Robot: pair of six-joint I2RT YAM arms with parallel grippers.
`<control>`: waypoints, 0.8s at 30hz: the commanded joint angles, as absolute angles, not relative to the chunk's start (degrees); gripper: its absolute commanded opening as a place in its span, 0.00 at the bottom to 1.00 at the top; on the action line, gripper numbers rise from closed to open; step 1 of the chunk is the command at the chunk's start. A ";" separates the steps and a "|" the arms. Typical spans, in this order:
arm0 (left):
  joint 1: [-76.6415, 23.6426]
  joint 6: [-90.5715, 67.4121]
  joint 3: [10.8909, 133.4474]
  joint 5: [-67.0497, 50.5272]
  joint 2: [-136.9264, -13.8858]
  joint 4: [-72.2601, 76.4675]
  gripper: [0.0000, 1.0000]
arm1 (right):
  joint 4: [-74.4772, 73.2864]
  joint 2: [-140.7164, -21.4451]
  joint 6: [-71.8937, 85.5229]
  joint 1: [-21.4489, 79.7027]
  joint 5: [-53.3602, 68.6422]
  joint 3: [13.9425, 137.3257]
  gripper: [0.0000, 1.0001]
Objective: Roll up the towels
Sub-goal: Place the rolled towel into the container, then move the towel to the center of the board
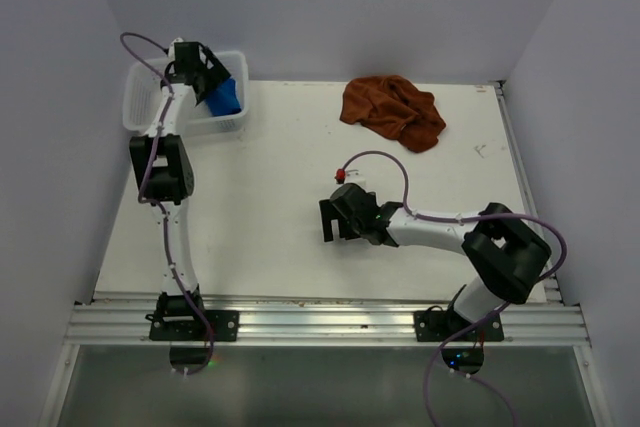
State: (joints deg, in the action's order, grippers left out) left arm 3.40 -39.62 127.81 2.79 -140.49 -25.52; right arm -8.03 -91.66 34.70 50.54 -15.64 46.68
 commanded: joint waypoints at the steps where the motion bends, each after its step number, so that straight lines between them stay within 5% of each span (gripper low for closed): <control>1: 3.60 -36.66 129.37 4.04 -134.12 -25.93 1.00 | -9.31 -88.07 35.51 50.27 -15.47 46.67 0.99; 12: 3.78 -31.56 117.70 5.63 -122.62 -27.95 0.99 | -13.09 -82.27 33.84 49.83 -17.04 49.30 0.99; 18: 2.55 -28.13 107.51 5.54 -108.22 -26.81 1.00 | -20.29 -82.70 30.85 44.15 -21.19 60.63 0.98; 20: 1.33 -27.16 101.01 6.14 -100.13 -24.36 1.00 | -20.91 -84.28 31.20 40.54 -18.91 63.88 0.95; 24: -4.99 -24.35 92.48 9.14 -88.88 -22.77 1.00 | -23.37 -88.32 33.66 31.83 -17.32 69.86 0.74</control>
